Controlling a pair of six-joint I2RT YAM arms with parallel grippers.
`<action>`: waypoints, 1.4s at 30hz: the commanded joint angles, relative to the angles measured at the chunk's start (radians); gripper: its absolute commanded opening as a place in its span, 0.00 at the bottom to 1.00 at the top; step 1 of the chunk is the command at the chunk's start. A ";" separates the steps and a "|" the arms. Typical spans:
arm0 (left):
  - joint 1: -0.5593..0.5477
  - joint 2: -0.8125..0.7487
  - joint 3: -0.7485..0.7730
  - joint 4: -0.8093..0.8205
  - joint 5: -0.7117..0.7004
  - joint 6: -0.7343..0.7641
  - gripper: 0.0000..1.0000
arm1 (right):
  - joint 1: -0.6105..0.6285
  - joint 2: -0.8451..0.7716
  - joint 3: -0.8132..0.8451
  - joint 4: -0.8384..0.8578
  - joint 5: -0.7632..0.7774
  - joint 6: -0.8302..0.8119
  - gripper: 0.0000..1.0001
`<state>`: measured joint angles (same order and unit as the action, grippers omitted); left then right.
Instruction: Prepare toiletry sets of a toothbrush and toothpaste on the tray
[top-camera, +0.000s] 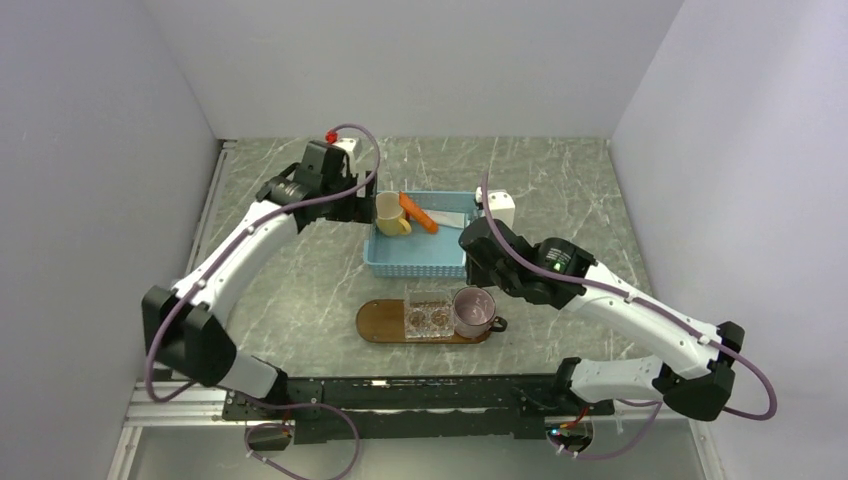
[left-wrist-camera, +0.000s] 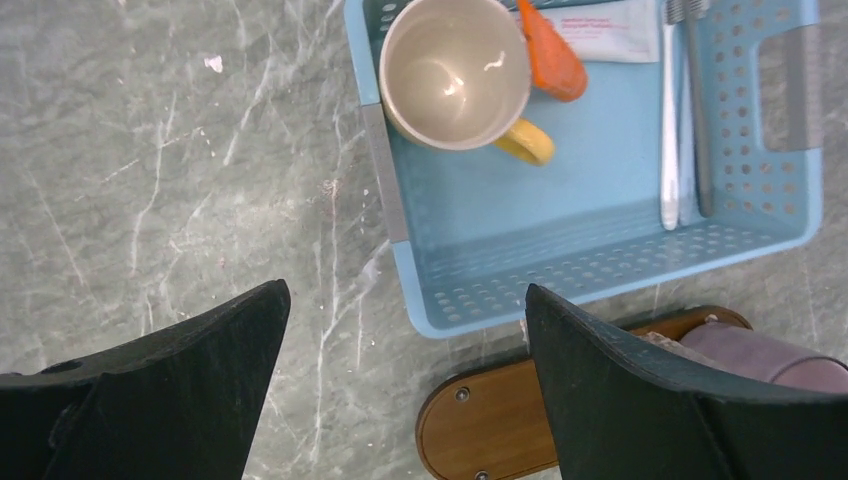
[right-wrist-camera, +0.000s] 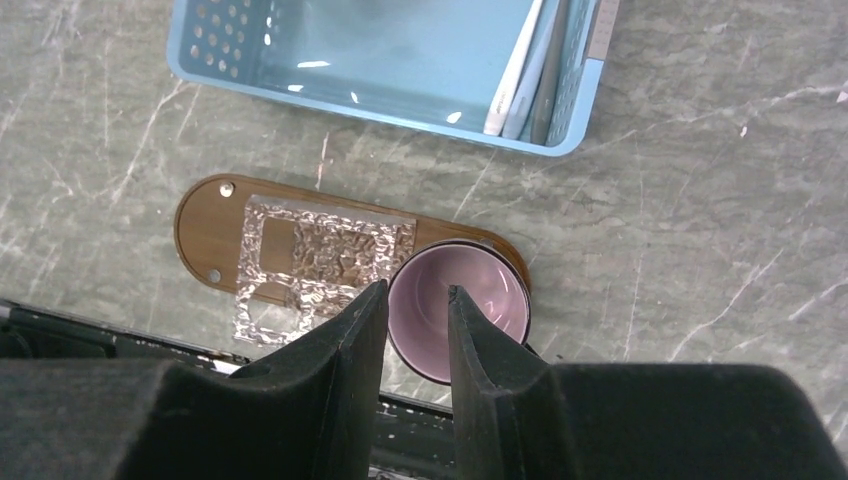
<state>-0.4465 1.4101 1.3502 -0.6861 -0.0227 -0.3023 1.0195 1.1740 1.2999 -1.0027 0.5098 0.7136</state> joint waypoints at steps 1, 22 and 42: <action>0.030 0.105 0.082 -0.035 0.063 -0.015 0.94 | -0.007 -0.047 -0.051 0.064 -0.033 -0.042 0.31; 0.061 0.387 0.306 -0.235 0.183 -0.584 0.65 | -0.038 -0.141 -0.202 0.144 -0.073 -0.022 0.30; 0.054 0.472 0.386 -0.366 0.090 -0.958 0.55 | -0.044 -0.212 -0.227 0.162 -0.098 -0.052 0.31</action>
<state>-0.3874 1.8610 1.6897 -1.0359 0.0914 -1.1740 0.9802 0.9882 1.0710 -0.8795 0.4320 0.6838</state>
